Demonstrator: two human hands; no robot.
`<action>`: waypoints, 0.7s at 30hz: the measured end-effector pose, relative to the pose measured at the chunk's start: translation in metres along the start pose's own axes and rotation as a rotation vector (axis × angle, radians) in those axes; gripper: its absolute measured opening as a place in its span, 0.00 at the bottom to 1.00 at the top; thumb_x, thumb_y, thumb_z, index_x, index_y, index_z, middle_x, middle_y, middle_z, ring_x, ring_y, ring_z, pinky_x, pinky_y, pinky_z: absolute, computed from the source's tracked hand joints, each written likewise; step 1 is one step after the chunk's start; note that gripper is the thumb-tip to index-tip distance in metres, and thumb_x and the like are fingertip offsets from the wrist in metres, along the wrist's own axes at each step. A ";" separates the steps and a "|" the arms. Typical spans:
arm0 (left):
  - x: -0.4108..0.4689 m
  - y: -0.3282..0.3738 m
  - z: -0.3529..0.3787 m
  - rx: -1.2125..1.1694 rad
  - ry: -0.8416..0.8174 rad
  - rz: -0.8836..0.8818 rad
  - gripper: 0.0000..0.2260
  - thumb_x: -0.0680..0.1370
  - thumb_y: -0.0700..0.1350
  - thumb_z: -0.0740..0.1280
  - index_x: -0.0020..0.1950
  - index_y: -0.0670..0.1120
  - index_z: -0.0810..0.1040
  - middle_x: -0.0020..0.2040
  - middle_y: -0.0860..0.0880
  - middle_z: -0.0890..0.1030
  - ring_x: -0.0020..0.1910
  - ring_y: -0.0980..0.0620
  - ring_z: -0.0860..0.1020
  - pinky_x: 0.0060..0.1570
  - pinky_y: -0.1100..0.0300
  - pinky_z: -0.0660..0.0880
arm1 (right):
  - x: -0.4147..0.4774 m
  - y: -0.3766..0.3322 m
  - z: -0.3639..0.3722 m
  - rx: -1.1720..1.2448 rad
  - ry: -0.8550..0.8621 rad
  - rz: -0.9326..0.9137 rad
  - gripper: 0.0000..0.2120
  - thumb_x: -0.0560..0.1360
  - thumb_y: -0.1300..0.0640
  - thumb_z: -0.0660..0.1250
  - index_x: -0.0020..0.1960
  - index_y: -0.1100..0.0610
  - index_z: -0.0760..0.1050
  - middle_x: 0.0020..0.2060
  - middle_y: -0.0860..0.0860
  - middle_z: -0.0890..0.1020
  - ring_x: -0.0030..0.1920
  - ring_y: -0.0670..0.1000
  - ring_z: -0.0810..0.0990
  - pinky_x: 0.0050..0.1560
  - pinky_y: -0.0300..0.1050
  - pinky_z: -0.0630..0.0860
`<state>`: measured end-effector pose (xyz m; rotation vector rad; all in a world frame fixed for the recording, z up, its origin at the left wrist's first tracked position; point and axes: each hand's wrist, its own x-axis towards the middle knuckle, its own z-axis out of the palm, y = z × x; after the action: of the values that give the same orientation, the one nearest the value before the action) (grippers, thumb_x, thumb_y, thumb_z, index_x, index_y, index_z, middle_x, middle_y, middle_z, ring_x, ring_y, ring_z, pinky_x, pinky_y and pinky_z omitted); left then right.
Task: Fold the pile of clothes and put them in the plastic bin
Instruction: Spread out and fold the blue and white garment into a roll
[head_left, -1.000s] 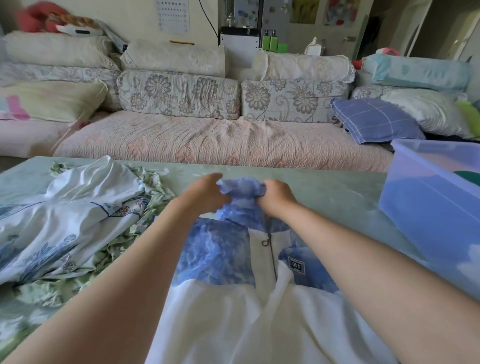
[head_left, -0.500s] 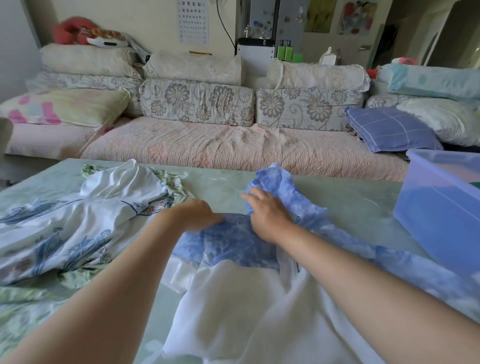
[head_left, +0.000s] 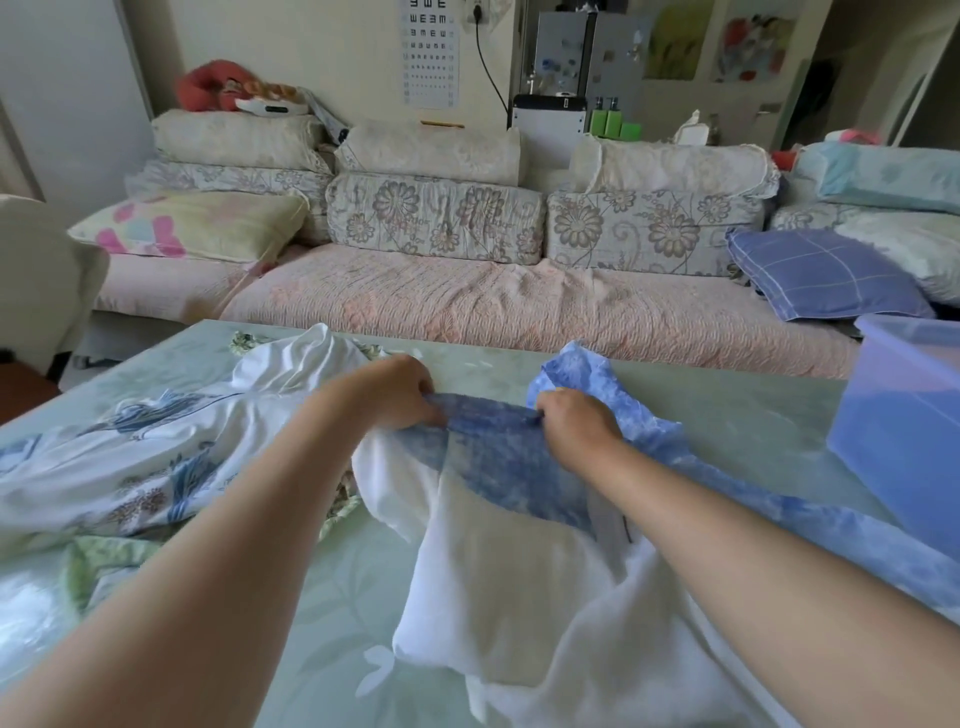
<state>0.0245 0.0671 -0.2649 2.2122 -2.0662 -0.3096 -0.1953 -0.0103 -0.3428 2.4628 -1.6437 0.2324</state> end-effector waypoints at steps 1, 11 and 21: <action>-0.002 -0.003 -0.008 0.090 -0.072 -0.040 0.19 0.71 0.62 0.71 0.51 0.48 0.79 0.49 0.48 0.79 0.46 0.48 0.78 0.47 0.56 0.76 | 0.003 0.003 -0.002 0.059 0.035 0.041 0.13 0.77 0.68 0.59 0.58 0.59 0.76 0.56 0.56 0.81 0.56 0.58 0.81 0.45 0.46 0.72; -0.015 -0.008 0.000 0.495 -0.147 -0.375 0.25 0.75 0.49 0.71 0.71 0.48 0.69 0.64 0.48 0.76 0.62 0.44 0.74 0.57 0.51 0.68 | -0.008 0.000 0.000 0.462 -0.202 -0.056 0.39 0.75 0.65 0.65 0.81 0.49 0.53 0.81 0.55 0.44 0.76 0.56 0.63 0.69 0.45 0.66; 0.014 0.073 0.087 0.130 -0.232 0.194 0.32 0.76 0.61 0.65 0.77 0.52 0.62 0.77 0.47 0.62 0.75 0.43 0.62 0.70 0.49 0.63 | -0.035 0.041 0.029 0.253 -0.293 0.435 0.31 0.73 0.42 0.57 0.74 0.50 0.60 0.74 0.61 0.60 0.74 0.64 0.58 0.71 0.65 0.60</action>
<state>-0.0641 0.0533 -0.3352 2.1090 -2.4666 -0.4452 -0.2454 -0.0009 -0.3763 2.3632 -2.4077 0.1451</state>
